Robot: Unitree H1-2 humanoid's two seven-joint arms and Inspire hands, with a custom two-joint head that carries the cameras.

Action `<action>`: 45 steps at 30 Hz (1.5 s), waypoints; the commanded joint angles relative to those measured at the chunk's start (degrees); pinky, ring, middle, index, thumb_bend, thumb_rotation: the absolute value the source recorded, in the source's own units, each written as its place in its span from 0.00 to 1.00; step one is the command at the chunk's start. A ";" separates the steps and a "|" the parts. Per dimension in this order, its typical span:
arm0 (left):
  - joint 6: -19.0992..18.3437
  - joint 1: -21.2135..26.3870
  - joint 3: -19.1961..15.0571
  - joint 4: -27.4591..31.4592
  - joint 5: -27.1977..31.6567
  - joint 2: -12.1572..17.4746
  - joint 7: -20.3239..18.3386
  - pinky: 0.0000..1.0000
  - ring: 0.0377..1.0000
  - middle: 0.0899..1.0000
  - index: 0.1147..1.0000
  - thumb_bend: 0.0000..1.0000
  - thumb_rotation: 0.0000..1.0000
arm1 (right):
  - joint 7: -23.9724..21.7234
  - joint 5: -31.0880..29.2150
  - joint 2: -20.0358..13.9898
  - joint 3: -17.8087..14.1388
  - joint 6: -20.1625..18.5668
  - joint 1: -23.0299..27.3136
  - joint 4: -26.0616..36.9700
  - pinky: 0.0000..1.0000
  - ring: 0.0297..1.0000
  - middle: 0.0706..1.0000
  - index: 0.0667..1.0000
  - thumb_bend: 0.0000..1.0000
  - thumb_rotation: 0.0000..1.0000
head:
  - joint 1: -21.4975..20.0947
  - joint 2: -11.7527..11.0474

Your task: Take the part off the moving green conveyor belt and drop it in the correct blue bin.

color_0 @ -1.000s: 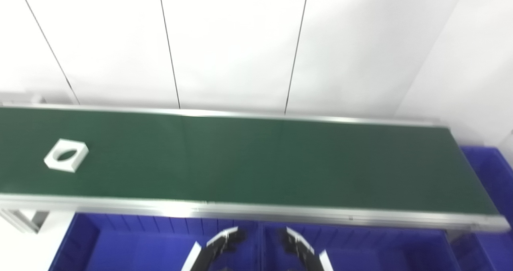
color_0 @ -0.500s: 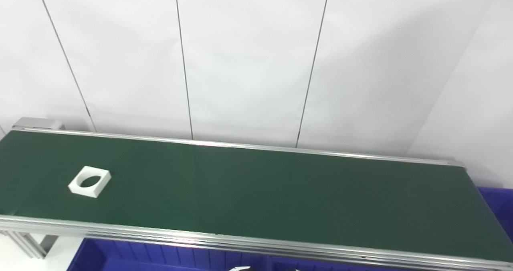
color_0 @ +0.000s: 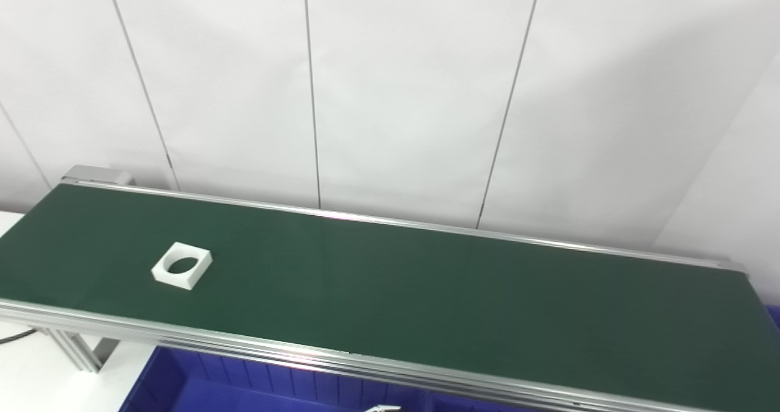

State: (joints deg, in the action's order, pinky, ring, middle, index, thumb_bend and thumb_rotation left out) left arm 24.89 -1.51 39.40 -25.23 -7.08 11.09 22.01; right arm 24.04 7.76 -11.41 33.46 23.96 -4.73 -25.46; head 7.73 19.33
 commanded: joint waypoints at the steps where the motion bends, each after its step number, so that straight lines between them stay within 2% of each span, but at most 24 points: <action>1: 2.03 1.49 0.09 2.89 -0.56 0.66 1.23 0.65 0.73 0.71 0.69 1.00 1.00 | 0.96 0.19 0.10 0.04 2.97 1.21 0.94 0.74 0.82 0.85 0.79 0.97 1.00 | 0.07 0.10; 3: 2.03 1.35 0.00 6.33 -0.27 1.42 0.47 0.63 0.73 0.72 0.69 1.00 0.97 | 1.02 0.42 -0.02 0.21 2.97 1.33 1.01 0.74 0.82 0.85 0.81 0.94 1.00 | 0.16 0.30; 8: 2.03 1.83 1.64 15.17 -1.37 3.59 0.45 0.63 0.71 0.71 0.69 1.00 0.94 | 0.28 -0.60 0.24 -0.37 2.97 1.41 0.95 0.74 0.82 0.85 0.80 0.95 0.98 | 1.15 0.40; 13: 2.03 4.04 1.99 19.91 -3.24 5.95 2.03 0.68 0.72 0.71 0.67 1.00 0.89 | -0.20 -0.93 0.02 -0.75 2.97 1.33 1.36 0.74 0.82 0.85 0.80 0.95 0.99 | 1.25 1.35; 17: 2.03 7.00 0.88 21.11 -5.60 8.25 4.11 0.67 0.73 0.72 0.68 1.00 0.86 | -0.40 -0.68 -0.20 -0.87 2.97 1.22 2.24 0.73 0.82 0.85 0.81 0.93 1.00 | 1.04 2.80; 22: 2.03 11.41 -1.22 20.28 -9.08 10.54 8.04 0.71 0.76 0.74 0.70 1.00 0.85 | -1.10 -1.04 -0.16 -1.09 2.97 1.10 3.32 0.75 0.83 0.86 0.81 0.93 0.99 | 0.83 4.50; 25: 2.03 13.09 -3.50 20.68 -11.19 11.44 8.48 0.73 0.77 0.75 0.72 1.00 0.84 | -1.28 -1.04 -0.07 -1.30 2.97 0.77 4.02 0.75 0.83 0.86 0.81 0.93 0.99 | 0.62 5.79; 26: 2.03 13.62 -4.45 21.08 -11.75 11.67 8.31 0.75 0.77 0.76 0.73 1.00 0.80 | -1.24 -0.98 -0.07 -1.32 2.97 0.70 4.24 0.75 0.83 0.86 0.81 0.94 1.00 | 0.62 5.79; 28: 2.03 14.06 -6.34 21.87 -12.54 11.76 7.39 0.75 0.76 0.75 0.72 1.00 0.76 | -1.21 -0.88 -0.08 -1.33 2.97 0.53 4.82 0.75 0.83 0.86 0.81 0.94 1.00 | 0.29 6.53; 30: 2.00 14.91 -9.51 22.52 -14.65 12.05 4.75 0.75 0.76 0.75 0.72 1.00 0.74 | -1.36 -0.78 -0.18 -1.45 2.97 0.25 5.73 0.75 0.83 0.86 0.82 0.94 1.00 | -0.27 8.71; 31: 1.97 15.25 -10.92 22.71 -15.65 12.13 3.48 0.74 0.76 0.75 0.72 0.99 0.73 | -1.39 -0.65 -0.22 -1.50 2.97 0.14 6.12 0.76 0.83 0.86 0.83 0.94 1.00 | -0.27 8.71; 32: 1.91 15.53 -12.31 22.97 -16.37 12.13 2.12 0.73 0.76 0.75 0.72 0.99 0.73 | -1.56 -0.64 -0.29 -1.60 2.97 -0.03 6.67 0.76 0.83 0.86 0.83 0.93 1.00 | -0.49 10.02; 33: 1.88 15.78 -13.46 22.99 -16.88 12.10 0.94 0.73 0.76 0.75 0.73 0.97 0.71 | -1.80 -0.77 -0.29 -1.74 2.97 -0.16 7.04 0.76 0.84 0.86 0.83 0.93 1.00 | -0.49 10.02; 36: 1.56 16.38 -16.71 22.92 -18.04 11.81 -2.98 0.75 0.77 0.76 0.73 0.97 0.70 | -2.52 -1.05 -0.28 -2.28 2.97 -0.50 8.25 0.76 0.83 0.86 0.83 0.92 1.00 | -0.34 12.23; 40: 0.82 17.15 -19.61 22.21 -20.69 12.36 -7.47 0.77 0.79 0.77 0.74 0.97 0.66 | -3.15 -0.91 -0.38 -2.88 2.97 -1.02 9.62 0.76 0.83 0.86 0.83 0.91 1.00 | 0.14 13.84; 45: 1.71 18.53 -22.09 19.66 -24.79 14.01 -10.95 0.75 0.76 0.74 0.71 0.92 0.51 | -4.42 -0.99 -0.86 -3.56 2.97 -1.56 11.13 0.77 0.83 0.86 0.84 0.88 1.00 | 0.55 15.49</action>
State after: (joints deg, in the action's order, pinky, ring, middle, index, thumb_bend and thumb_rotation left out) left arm 25.22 14.35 18.48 -6.05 -31.09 23.46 11.39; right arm 20.12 6.52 -12.02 30.39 23.96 -6.48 -16.06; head 8.17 34.63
